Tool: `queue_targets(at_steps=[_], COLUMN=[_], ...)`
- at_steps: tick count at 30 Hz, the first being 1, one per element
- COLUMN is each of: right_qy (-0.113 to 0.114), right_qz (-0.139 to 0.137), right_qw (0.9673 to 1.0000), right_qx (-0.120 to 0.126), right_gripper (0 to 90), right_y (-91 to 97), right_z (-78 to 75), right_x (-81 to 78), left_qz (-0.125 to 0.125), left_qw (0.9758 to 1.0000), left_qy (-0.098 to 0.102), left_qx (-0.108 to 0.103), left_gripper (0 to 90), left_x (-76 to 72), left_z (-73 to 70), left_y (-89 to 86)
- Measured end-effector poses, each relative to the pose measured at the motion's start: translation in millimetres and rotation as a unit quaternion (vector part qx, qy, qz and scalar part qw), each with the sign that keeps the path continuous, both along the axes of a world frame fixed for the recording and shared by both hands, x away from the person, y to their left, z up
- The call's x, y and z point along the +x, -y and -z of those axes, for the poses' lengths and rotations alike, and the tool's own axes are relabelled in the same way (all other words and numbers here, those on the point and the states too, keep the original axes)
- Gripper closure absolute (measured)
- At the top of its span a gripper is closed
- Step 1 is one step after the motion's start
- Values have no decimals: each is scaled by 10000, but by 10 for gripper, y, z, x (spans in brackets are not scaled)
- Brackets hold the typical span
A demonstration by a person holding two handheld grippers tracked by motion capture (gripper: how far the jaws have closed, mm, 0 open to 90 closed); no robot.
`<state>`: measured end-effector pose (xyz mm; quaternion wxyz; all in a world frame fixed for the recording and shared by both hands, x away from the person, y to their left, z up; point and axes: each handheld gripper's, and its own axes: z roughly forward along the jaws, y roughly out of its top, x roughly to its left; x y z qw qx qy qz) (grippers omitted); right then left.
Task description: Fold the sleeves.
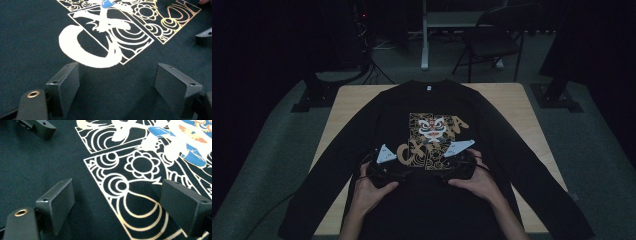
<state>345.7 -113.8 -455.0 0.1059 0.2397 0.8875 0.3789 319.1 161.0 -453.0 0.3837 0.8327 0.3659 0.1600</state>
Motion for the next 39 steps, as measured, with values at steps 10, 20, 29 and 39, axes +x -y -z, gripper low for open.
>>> queue_targets(at_steps=[10,20,29,39], right_qy=[145,276,251,373], right_qz=[11,77,260,407], right_qw=[9999,9996,9993,9985], right_qx=[-55,-50,-75,17], right_gripper=[113,113,114,114], right_y=[-23,-42,44,182], right_z=[-5,-65,-137,-263], right_x=[-33,-53,-3,37], left_qz=[5,13,0,2], left_qw=[9998,9997,9997,9997], left_qy=[-158,-171,-181,-182], left_qx=[-113,-147,-175,-168], left_gripper=[102,102,102,102], left_x=[33,37,38,38], left_z=[2,3,3,3], left_y=[-25,-29,-30,-30])
